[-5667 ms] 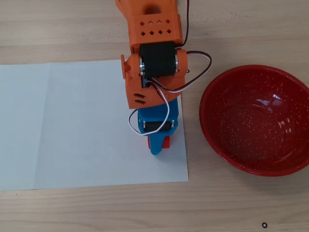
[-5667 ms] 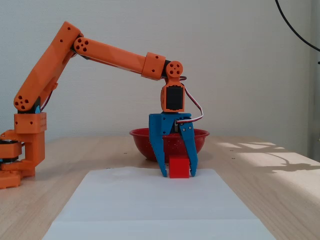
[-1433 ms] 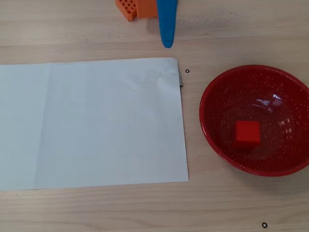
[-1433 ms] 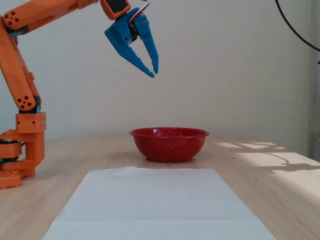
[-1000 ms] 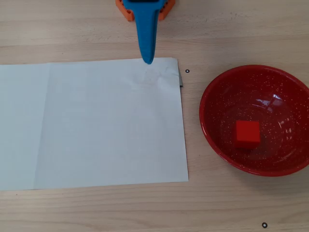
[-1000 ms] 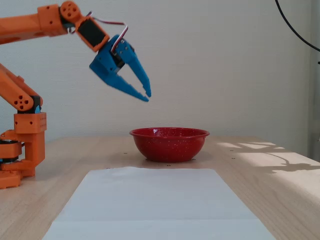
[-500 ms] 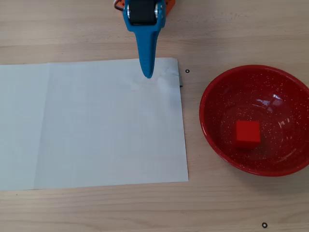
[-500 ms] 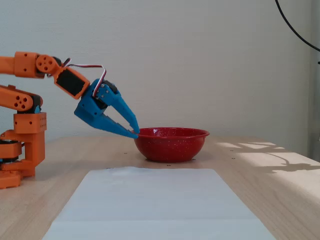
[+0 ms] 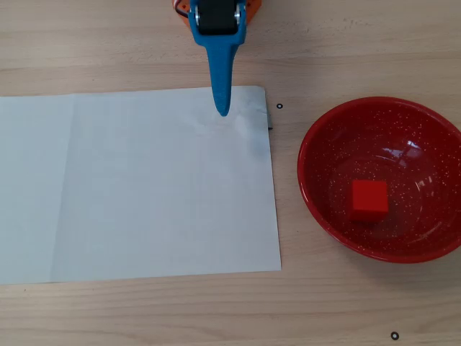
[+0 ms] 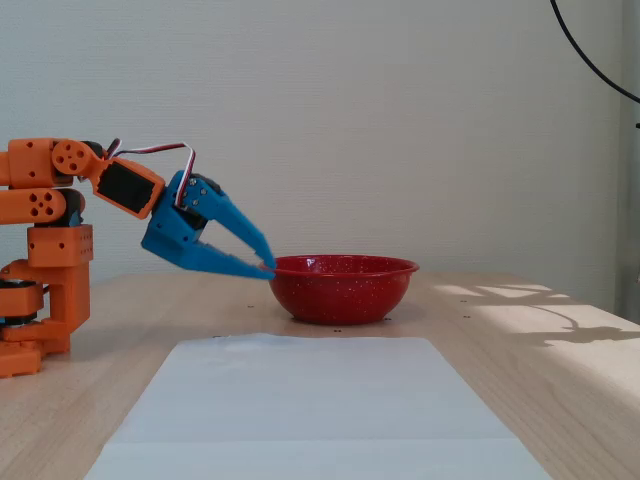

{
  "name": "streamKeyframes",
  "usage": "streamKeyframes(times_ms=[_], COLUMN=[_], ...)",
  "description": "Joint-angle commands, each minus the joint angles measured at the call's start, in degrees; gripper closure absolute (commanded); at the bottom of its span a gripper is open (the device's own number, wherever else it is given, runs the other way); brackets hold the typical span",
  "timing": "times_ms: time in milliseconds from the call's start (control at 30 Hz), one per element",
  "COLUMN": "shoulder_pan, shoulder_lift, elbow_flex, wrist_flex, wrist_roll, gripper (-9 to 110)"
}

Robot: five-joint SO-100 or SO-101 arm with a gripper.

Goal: Grasp the red cube and put it in the red bowl

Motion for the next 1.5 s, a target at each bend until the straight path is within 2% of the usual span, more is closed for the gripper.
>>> streamKeyframes(times_ms=[0,267,1467], shoulder_pan=[0.7,0.88,1.32], shoulder_lift=[2.81,4.48,4.39], elbow_flex=[0.79,0.79,0.79], wrist_flex=[4.13,16.7,17.4], wrist_roll=[-0.53,-3.16,-3.6], gripper=[101,101,101])
